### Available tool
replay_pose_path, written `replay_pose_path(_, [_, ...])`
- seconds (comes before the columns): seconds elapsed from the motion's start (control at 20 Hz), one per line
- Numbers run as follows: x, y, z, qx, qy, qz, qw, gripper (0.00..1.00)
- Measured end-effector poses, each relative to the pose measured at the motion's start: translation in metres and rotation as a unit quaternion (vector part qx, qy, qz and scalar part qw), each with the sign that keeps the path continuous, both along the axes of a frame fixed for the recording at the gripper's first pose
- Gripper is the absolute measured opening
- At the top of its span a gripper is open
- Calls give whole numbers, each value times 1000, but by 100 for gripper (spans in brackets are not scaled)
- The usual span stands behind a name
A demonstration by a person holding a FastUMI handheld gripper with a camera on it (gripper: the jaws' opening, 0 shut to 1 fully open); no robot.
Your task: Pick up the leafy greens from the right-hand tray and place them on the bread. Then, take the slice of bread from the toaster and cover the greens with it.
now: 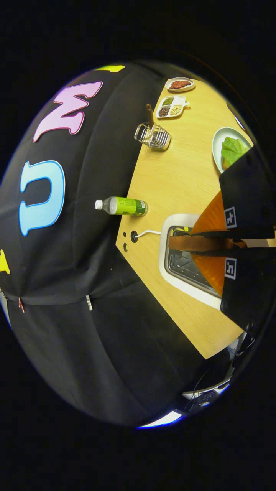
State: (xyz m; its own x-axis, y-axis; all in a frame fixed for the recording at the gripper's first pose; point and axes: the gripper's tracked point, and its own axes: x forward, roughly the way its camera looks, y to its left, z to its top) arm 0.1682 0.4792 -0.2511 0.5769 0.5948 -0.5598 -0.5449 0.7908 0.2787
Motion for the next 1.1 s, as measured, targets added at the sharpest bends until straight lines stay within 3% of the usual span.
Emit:
replay_pose_path(0.65, [11,-67,110,94,-64,-44,992,13])
replay_pose_path(0.9, [11,-138,131,109,-84,-78,987,13])
replay_pose_path(1.1, [9,-212,107,83,-87,-119,986,13])
